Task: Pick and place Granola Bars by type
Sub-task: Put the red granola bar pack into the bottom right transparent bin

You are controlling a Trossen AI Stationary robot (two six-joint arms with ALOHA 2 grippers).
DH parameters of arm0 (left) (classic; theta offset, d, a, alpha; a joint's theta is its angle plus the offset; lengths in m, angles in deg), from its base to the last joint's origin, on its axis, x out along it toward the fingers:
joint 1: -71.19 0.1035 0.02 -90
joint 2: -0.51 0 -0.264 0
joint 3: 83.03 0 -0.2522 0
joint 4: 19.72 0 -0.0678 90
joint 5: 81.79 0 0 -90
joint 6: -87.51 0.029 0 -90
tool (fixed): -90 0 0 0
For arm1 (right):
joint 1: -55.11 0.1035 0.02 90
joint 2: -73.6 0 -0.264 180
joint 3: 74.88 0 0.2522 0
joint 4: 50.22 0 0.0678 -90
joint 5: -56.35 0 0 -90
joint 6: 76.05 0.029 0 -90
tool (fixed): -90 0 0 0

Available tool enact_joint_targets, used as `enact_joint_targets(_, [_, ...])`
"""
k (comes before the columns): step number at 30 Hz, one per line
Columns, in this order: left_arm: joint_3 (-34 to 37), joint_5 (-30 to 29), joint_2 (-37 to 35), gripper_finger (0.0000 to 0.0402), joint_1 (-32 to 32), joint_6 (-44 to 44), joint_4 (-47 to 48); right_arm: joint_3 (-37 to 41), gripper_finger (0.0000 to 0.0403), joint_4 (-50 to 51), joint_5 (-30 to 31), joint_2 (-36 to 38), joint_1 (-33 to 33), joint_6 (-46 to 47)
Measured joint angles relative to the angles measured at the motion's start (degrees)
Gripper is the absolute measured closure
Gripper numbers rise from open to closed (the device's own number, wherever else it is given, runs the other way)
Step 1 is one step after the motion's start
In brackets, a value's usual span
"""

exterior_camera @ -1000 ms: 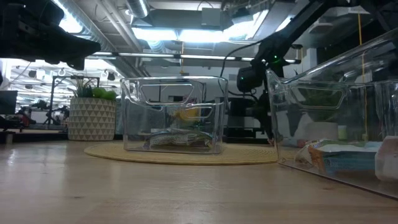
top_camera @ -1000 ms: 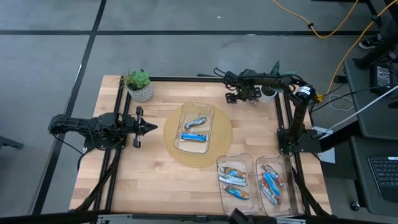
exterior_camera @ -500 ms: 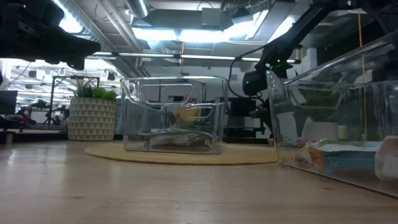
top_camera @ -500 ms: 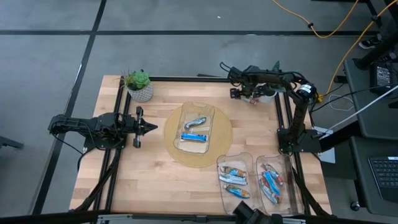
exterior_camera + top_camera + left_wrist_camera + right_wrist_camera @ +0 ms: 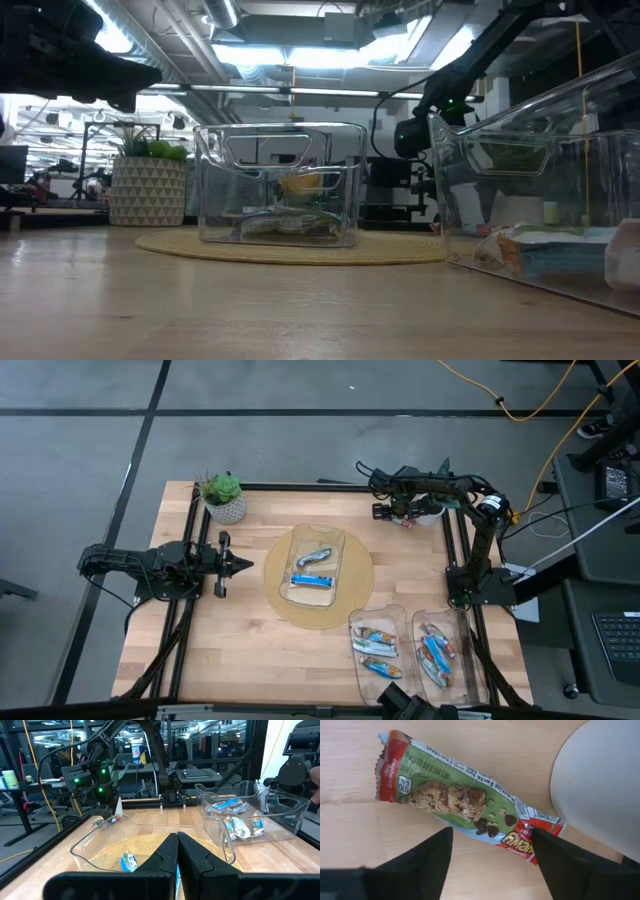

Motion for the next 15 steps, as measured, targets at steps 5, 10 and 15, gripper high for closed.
enact_joint_targets(5, [0.0, 0.0, 0.0, 0.04, 0.0, 0.0, 0.0, 0.0, 0.015, -0.02, 0.02, 0.0, 0.0, -0.21])
enact_joint_targets(10, [0.0, 0.01, 0.0, 0.04, 0.0, 0.0, 0.0, 0.0, 0.0181, -0.02, -0.22, 0.0, 0.0, -0.94])
enact_joint_targets(15, [0.0, 0.02, 0.0, 0.04, 0.0, 0.0, 0.0, 0.0, 0.0229, -0.02, -0.7, 0.0, 0.0, -1.29])
